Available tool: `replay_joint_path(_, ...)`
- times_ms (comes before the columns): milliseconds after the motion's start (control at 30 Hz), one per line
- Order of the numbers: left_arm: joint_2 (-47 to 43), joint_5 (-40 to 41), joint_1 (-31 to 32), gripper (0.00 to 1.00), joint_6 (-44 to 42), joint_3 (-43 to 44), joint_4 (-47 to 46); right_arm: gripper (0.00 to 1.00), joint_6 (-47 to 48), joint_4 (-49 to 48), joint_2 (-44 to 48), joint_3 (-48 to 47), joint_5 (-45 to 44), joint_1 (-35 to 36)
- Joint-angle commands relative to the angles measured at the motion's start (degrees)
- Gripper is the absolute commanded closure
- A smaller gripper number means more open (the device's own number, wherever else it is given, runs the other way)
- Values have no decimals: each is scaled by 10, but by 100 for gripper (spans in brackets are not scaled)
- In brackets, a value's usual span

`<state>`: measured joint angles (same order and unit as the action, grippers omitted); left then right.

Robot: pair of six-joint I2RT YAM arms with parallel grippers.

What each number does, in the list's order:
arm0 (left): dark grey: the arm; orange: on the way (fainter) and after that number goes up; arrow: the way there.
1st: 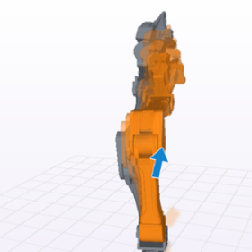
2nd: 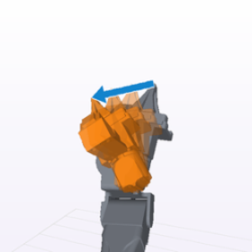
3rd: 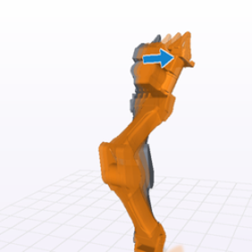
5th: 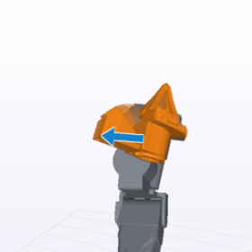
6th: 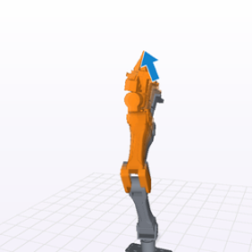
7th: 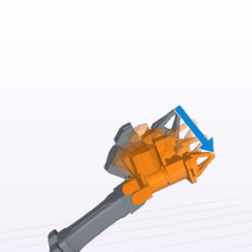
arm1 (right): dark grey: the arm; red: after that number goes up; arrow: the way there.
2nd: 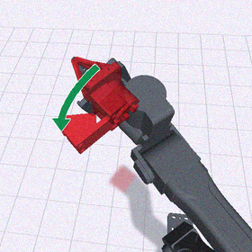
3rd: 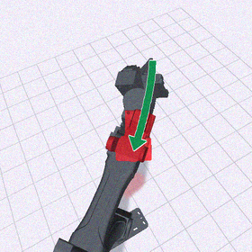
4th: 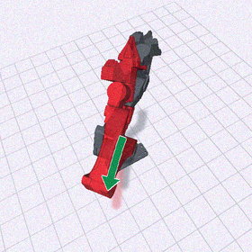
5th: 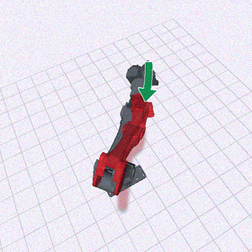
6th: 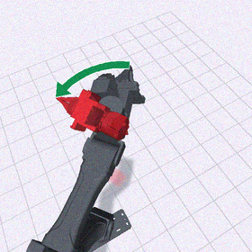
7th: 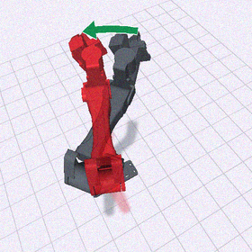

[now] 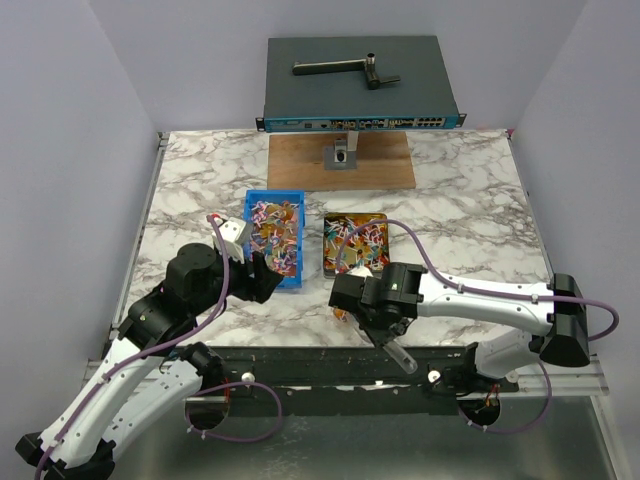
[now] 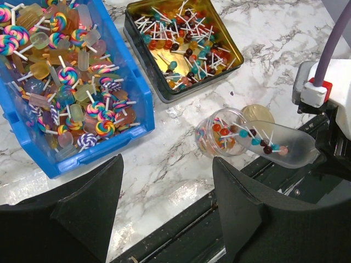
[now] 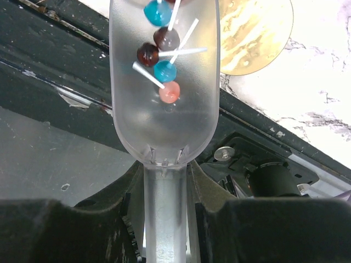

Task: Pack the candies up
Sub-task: Place the fake candies in the packing bottle.

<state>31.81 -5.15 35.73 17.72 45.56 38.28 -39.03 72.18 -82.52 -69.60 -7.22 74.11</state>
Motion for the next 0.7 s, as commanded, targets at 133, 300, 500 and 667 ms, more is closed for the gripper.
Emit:
replay_joint_path(133, -6, -12, -2, 32, -2, -5, -3, 99, 21, 27, 4, -14, 32, -19)
replay_joint_path(300, -5, -11, -2, 32, -2, -6, -3, 99, 23, 32, 5, -16, 42, -22)
replay_joint_path(500, -6, -9, -2, 32, -2, -5, -3, 99, 25, 46, 5, -23, 48, -25)
replay_joint_path(667, -7, -8, -3, 32, -2, -6, -3, 99, 25, 48, 17, -21, 63, -32)
